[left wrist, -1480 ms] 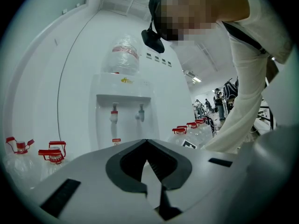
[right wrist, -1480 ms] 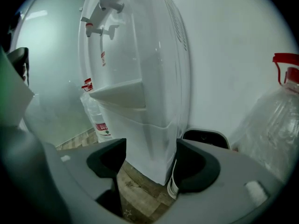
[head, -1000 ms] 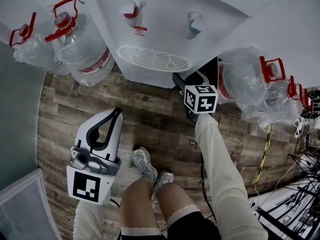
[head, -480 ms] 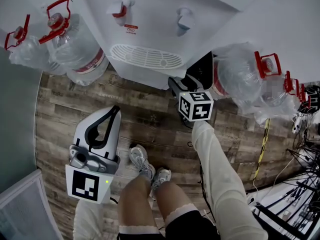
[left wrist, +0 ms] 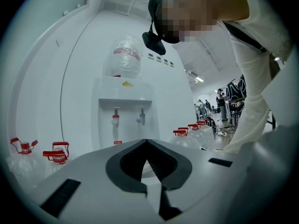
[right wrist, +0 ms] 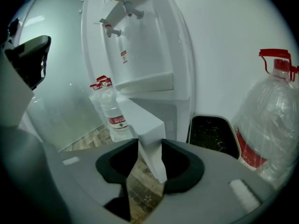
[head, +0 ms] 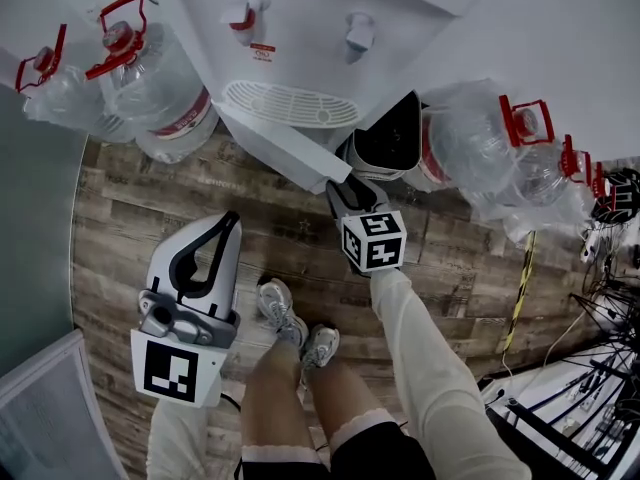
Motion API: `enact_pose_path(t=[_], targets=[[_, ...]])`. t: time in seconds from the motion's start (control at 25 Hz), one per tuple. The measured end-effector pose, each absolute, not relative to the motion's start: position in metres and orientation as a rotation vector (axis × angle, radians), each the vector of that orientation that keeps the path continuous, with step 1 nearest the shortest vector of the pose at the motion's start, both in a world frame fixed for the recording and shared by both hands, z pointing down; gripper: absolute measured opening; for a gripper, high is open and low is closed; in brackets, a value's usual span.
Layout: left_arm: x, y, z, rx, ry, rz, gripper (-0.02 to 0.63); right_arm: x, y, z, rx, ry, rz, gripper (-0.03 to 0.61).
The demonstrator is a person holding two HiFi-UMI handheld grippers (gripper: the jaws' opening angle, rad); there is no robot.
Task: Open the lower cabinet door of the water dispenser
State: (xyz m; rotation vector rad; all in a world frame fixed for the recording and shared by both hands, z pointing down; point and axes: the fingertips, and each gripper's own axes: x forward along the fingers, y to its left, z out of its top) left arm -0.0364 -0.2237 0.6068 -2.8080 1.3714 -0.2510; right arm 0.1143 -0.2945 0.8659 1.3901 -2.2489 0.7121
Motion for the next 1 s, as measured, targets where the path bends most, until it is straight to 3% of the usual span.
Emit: enact_pose_path(t=[0.88, 1.0], targets=[[-0.075, -0.185, 0.57, -2.781, 1.47, -0.284, 0.0, 0.04, -0.211, 0.84, 1.181, -2.305, 0.742, 0.149], [-0.073, -0.181, 0.555, -2.773, 1.469, -0.288, 0.0, 0.042, -0.208, 0.813, 1.211, -2.341, 0.722, 0.069]])
